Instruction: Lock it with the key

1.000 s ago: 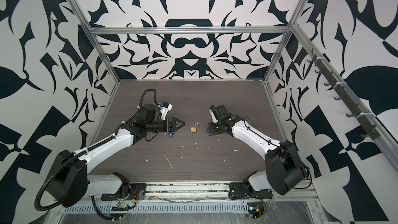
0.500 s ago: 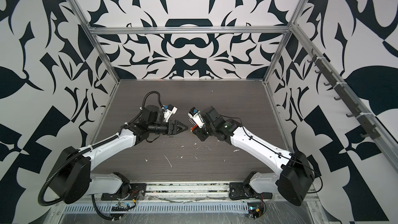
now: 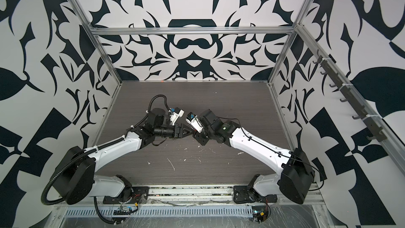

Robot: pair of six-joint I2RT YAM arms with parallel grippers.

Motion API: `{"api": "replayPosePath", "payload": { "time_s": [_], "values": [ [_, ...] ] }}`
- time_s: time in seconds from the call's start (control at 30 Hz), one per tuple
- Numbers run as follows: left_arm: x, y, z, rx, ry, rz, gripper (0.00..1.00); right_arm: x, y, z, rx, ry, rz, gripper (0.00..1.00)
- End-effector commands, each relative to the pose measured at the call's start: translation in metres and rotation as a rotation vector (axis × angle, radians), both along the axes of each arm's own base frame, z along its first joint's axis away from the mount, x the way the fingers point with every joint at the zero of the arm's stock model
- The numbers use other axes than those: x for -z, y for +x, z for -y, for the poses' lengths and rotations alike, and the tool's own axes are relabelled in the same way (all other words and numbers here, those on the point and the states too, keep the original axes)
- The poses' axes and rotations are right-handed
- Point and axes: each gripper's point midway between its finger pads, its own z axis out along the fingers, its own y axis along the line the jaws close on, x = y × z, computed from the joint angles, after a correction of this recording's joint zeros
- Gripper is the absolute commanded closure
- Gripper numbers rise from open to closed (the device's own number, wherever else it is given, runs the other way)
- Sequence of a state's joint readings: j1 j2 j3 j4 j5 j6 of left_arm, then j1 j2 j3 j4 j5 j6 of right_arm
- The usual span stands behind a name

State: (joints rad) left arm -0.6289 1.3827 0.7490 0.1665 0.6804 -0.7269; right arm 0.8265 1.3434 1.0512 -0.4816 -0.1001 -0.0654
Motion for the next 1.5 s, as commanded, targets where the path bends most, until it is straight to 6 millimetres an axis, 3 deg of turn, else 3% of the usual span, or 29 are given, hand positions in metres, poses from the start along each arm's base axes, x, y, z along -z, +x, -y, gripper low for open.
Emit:
{"api": "replayPosePath", "payload": {
  "time_s": [0.0,0.23,0.5,0.67,0.83,1.07,1.13,1.2,1.3,1.37,1.47],
  "values": [
    [0.002,-0.005,0.004,0.026,-0.020,-0.015,0.36,-0.036,0.006,-0.016,-0.030,0.072,0.090,1.00],
    [0.003,-0.007,0.007,0.045,-0.043,-0.034,0.47,-0.038,0.004,-0.019,-0.048,0.071,0.101,1.00],
    [0.003,-0.014,0.014,0.105,-0.073,-0.070,0.51,-0.039,0.010,-0.017,-0.026,0.057,0.129,1.00],
    [0.007,-0.016,0.016,0.124,-0.079,-0.086,0.65,-0.041,0.016,-0.017,-0.009,0.048,0.155,1.00],
    [0.006,-0.018,0.018,0.142,-0.096,-0.095,0.72,-0.042,0.025,-0.015,0.028,0.033,0.184,1.00],
    [0.011,-0.017,0.019,0.140,-0.101,-0.110,1.00,-0.046,0.038,-0.015,0.095,0.055,0.226,1.00],
    [0.013,-0.016,0.019,0.133,-0.101,-0.116,1.00,-0.045,0.039,-0.017,0.101,0.066,0.222,1.00],
    [0.015,-0.012,0.019,0.111,-0.099,-0.117,1.00,-0.045,0.042,-0.019,0.112,0.075,0.219,0.94],
    [0.013,-0.006,0.020,0.080,-0.114,-0.100,1.00,-0.048,0.045,-0.020,0.131,0.088,0.219,0.77],
    [0.009,0.004,0.019,0.038,-0.129,-0.079,1.00,-0.052,0.045,-0.019,0.147,0.099,0.218,0.62],
    [-0.002,0.021,0.014,-0.025,-0.174,-0.062,1.00,-0.059,0.044,-0.013,0.177,0.128,0.220,0.50]
  ]
}}
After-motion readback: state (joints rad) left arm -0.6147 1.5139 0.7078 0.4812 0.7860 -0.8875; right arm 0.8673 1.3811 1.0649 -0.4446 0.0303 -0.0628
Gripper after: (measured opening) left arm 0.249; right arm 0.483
